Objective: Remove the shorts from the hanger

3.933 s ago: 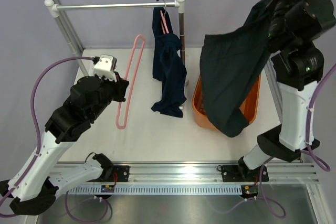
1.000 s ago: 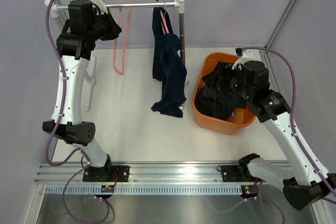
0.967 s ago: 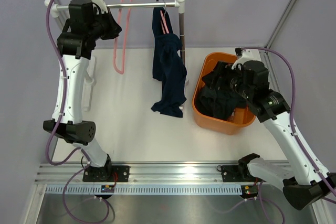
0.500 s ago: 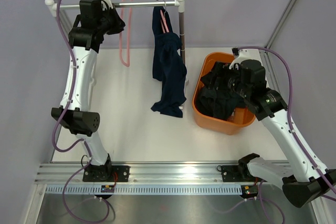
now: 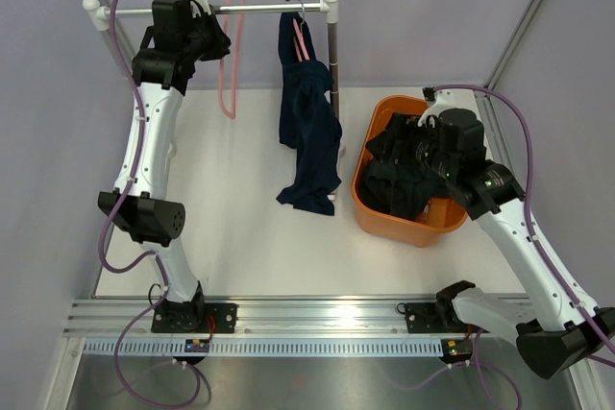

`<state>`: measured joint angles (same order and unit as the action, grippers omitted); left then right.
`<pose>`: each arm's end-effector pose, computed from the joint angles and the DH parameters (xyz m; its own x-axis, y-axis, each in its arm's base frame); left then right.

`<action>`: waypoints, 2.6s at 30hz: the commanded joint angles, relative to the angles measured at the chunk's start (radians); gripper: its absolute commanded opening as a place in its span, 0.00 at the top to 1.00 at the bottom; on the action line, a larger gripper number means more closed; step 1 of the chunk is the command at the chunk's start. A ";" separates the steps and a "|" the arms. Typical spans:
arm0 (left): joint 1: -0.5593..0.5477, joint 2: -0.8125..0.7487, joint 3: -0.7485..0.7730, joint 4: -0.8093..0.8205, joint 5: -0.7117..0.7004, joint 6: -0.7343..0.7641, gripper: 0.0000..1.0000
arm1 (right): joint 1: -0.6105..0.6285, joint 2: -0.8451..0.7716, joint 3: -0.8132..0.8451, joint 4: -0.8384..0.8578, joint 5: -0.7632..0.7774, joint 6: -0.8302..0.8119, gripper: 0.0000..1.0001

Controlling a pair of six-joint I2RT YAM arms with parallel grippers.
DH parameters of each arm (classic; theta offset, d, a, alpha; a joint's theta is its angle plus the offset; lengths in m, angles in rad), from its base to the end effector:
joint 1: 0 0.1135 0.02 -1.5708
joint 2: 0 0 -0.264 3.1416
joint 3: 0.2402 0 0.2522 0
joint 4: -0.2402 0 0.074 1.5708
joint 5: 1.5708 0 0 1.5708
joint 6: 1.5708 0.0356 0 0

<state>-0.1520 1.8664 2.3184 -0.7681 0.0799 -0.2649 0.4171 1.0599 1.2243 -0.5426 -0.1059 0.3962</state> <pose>0.3901 -0.0626 0.4930 -0.3557 -0.2095 -0.9108 0.1376 0.9522 -0.2728 0.2037 0.0944 0.4027 -0.5016 0.1975 -0.8423 -0.3242 0.8597 0.3947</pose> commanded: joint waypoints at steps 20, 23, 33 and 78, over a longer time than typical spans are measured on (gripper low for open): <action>-0.018 -0.256 -0.238 0.131 -0.129 0.046 0.78 | 0.012 -0.008 -0.013 0.029 -0.028 -0.019 0.12; -0.020 -0.295 -0.249 0.128 -0.155 0.049 0.73 | 0.011 -0.009 -0.005 0.017 -0.023 -0.020 0.12; -0.038 -0.430 -0.286 0.113 -0.204 0.055 0.69 | 0.014 -0.032 0.011 -0.030 0.012 -0.023 0.12; -0.548 0.046 -0.077 0.492 -0.786 -0.005 0.66 | 0.017 -0.029 -0.006 -0.112 0.034 -0.066 0.12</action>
<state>-0.7166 1.8980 2.2063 -0.3099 -0.6815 -0.2394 0.4248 1.0286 1.2037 -0.6720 -0.0872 0.3519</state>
